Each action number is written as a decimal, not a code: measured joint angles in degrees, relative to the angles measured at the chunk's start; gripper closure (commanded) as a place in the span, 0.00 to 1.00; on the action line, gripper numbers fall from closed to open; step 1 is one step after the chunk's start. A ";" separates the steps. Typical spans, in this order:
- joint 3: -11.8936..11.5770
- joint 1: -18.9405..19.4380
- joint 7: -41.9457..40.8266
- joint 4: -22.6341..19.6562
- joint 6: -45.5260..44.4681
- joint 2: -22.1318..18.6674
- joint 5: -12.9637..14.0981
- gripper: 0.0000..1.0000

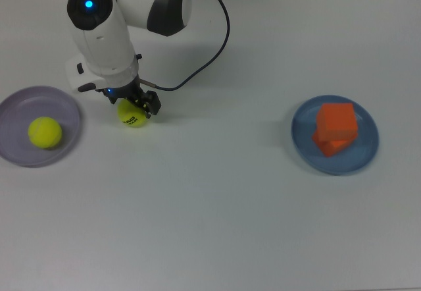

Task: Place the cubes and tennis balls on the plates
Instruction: 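Move the gripper to the other tennis ball and grasp it, then carry the ball onto the lavender plate beside the first ball, release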

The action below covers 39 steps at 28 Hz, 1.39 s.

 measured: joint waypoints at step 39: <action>-5.03 -11.54 -9.49 0.52 2.66 -0.94 2.98 1.00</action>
